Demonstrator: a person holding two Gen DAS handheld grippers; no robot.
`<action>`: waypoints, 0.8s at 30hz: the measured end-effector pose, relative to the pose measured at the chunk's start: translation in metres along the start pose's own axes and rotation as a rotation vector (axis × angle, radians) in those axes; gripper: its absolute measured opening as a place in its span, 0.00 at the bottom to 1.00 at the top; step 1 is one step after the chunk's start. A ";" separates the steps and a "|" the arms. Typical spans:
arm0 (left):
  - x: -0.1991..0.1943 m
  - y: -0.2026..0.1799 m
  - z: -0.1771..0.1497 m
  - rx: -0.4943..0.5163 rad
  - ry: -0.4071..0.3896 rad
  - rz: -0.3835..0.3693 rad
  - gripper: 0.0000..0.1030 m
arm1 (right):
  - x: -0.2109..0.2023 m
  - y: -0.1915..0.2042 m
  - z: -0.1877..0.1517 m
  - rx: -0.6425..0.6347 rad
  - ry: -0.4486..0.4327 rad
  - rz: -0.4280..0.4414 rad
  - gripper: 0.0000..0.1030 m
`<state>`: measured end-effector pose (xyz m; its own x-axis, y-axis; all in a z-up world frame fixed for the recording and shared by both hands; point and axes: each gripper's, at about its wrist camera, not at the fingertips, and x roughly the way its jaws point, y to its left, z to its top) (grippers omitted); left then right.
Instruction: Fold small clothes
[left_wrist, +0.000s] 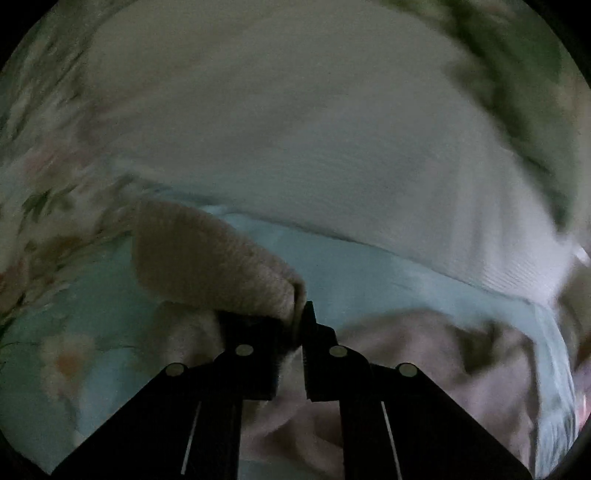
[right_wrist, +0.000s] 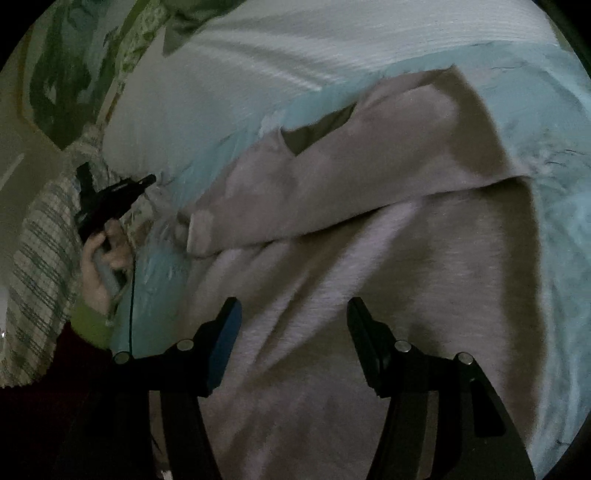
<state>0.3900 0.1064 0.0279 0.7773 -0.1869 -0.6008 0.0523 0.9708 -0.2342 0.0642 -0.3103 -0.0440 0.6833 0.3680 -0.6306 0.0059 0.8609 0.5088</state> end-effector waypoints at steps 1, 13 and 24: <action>-0.010 -0.022 -0.005 0.046 -0.005 -0.037 0.08 | -0.008 -0.005 -0.001 0.014 -0.017 -0.006 0.59; -0.020 -0.248 -0.108 0.513 0.081 -0.225 0.08 | -0.060 -0.052 -0.012 0.154 -0.126 -0.057 0.59; 0.051 -0.278 -0.189 0.610 0.275 -0.159 0.42 | -0.071 -0.076 0.005 0.215 -0.188 -0.065 0.59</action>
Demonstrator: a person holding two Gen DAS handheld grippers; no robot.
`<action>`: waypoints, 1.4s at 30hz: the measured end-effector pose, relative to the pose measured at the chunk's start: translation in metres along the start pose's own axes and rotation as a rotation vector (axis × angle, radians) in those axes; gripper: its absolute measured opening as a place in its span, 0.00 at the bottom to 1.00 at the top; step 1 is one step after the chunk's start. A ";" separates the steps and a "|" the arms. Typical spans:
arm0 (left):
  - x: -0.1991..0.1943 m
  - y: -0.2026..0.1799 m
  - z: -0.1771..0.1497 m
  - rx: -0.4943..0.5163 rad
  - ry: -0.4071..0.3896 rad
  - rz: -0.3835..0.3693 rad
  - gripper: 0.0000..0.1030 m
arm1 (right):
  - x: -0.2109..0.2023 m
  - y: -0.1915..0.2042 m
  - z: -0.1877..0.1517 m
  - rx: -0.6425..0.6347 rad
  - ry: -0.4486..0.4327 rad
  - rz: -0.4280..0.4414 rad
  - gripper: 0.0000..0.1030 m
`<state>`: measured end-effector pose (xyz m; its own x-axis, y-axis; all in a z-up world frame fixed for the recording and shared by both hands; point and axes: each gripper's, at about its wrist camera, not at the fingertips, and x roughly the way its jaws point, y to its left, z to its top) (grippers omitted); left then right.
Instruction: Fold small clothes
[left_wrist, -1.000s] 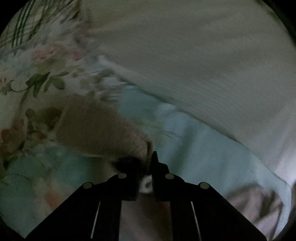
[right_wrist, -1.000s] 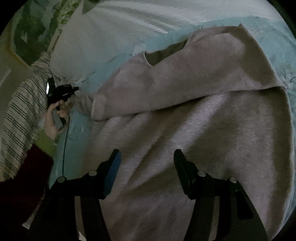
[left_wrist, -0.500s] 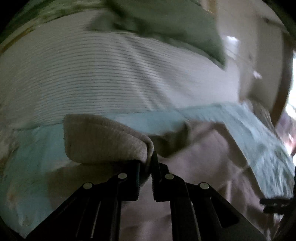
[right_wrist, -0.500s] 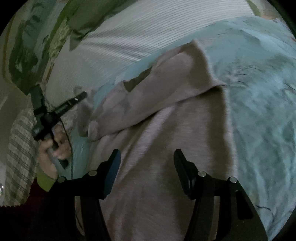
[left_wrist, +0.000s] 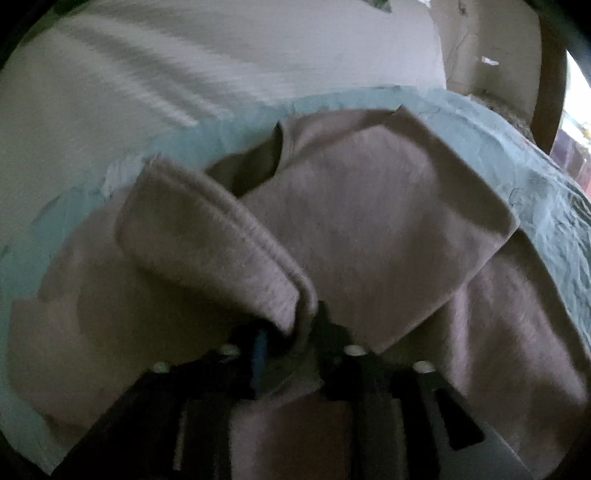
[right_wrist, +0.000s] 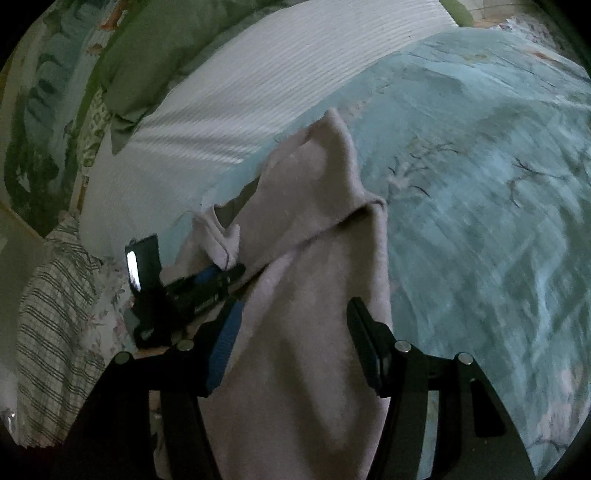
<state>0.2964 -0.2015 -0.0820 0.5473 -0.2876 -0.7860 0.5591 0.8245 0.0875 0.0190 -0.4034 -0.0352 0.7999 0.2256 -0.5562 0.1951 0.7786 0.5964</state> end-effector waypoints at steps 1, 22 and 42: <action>-0.002 0.002 -0.004 -0.012 0.008 0.009 0.58 | 0.004 0.003 0.003 -0.007 0.004 0.006 0.59; -0.057 0.200 -0.108 -0.599 0.002 0.217 0.56 | 0.221 0.159 0.070 -0.509 0.179 -0.022 0.59; -0.048 0.194 -0.105 -0.602 0.022 0.291 0.55 | 0.057 0.048 0.120 -0.079 -0.202 0.069 0.06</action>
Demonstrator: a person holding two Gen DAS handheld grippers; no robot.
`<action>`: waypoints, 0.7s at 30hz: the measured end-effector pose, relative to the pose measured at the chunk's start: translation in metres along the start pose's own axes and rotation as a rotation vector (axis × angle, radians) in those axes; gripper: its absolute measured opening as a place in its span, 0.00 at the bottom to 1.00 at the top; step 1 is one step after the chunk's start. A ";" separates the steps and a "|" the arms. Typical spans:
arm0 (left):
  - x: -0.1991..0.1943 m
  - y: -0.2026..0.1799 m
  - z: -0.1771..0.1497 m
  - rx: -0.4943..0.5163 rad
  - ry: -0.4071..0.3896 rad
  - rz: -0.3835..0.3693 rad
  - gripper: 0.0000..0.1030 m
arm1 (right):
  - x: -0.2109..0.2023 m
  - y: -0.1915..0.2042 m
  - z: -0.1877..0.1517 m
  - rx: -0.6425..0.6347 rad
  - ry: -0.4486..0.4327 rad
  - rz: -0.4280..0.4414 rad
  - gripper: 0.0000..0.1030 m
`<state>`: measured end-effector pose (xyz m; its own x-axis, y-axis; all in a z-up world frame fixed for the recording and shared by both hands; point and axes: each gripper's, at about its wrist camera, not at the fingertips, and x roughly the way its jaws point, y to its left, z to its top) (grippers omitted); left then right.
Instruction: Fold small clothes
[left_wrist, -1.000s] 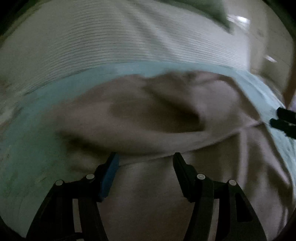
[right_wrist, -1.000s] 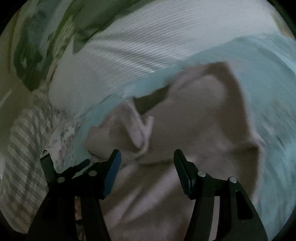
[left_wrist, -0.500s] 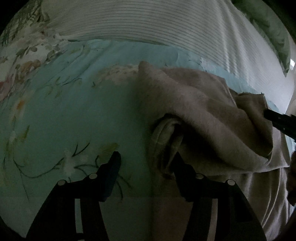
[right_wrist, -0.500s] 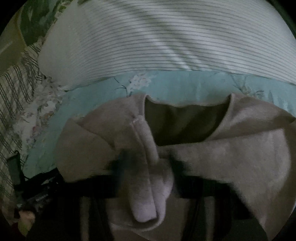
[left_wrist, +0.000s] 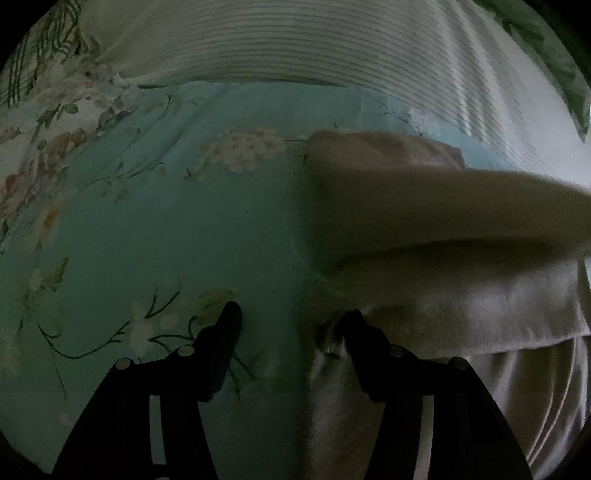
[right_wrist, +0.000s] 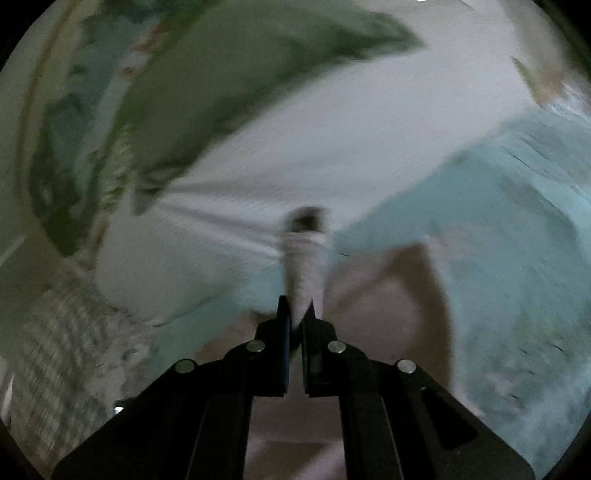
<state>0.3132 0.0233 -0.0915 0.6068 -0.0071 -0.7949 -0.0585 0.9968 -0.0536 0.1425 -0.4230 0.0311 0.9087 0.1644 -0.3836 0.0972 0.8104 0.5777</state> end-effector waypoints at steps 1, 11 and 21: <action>0.000 -0.002 0.001 -0.001 0.001 0.006 0.55 | 0.003 -0.013 -0.005 0.031 0.018 -0.016 0.06; -0.006 0.004 -0.008 -0.050 -0.026 0.020 0.52 | 0.027 -0.055 -0.050 0.063 0.100 -0.134 0.06; -0.031 -0.001 -0.015 -0.030 -0.073 -0.039 0.36 | 0.013 -0.061 -0.052 0.040 0.084 -0.189 0.08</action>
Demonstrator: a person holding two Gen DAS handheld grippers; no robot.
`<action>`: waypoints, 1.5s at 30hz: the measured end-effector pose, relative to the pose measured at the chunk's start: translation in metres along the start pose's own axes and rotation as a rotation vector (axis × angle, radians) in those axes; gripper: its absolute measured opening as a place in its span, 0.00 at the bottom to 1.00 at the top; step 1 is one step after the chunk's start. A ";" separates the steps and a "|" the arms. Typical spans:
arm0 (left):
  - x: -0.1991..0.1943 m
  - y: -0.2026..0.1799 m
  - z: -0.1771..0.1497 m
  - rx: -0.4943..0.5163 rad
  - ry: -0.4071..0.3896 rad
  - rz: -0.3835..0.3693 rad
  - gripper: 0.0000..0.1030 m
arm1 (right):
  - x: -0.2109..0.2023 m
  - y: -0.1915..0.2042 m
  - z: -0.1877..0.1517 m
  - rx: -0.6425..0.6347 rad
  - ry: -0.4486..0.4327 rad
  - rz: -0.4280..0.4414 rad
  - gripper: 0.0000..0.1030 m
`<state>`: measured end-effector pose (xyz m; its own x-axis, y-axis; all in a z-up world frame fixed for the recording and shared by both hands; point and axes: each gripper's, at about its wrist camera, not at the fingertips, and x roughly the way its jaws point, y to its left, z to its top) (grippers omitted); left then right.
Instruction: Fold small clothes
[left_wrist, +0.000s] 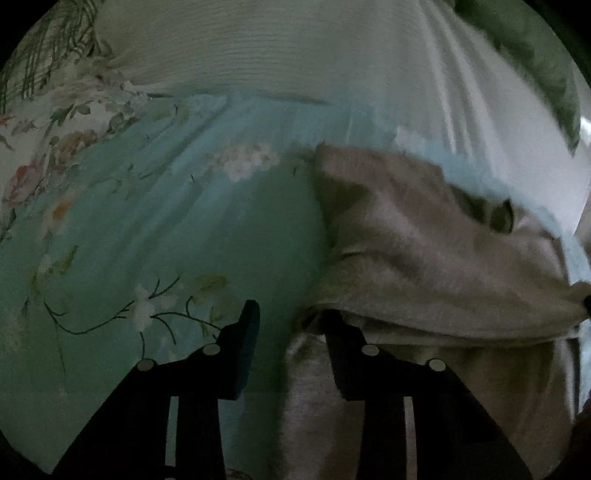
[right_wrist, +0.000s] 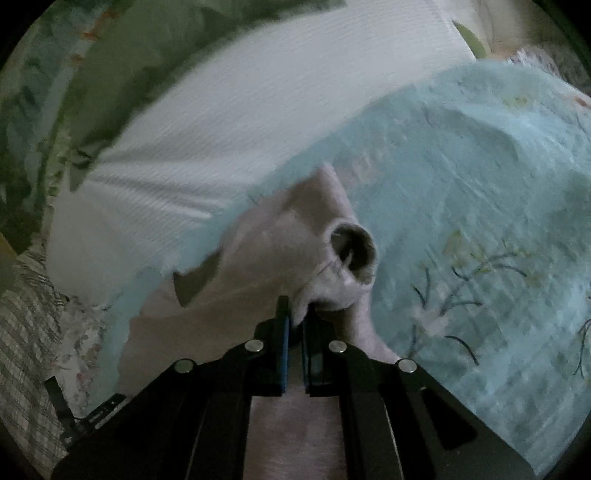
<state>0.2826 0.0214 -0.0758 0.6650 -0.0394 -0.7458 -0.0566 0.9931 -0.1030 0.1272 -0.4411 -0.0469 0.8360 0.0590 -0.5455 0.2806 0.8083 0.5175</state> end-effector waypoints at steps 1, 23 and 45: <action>0.001 -0.002 0.000 0.014 0.009 0.010 0.36 | 0.005 -0.004 0.000 0.007 0.033 -0.034 0.08; 0.104 -0.004 0.099 -0.002 0.329 -0.277 0.71 | 0.006 0.053 -0.030 -0.205 0.093 0.040 0.46; 0.039 0.029 0.062 -0.004 0.157 -0.329 0.49 | 0.021 0.071 -0.036 -0.205 0.125 0.068 0.46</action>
<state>0.3528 0.0553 -0.0673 0.5254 -0.3733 -0.7646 0.1383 0.9241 -0.3561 0.1479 -0.3612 -0.0456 0.7812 0.1787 -0.5982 0.1137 0.9014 0.4177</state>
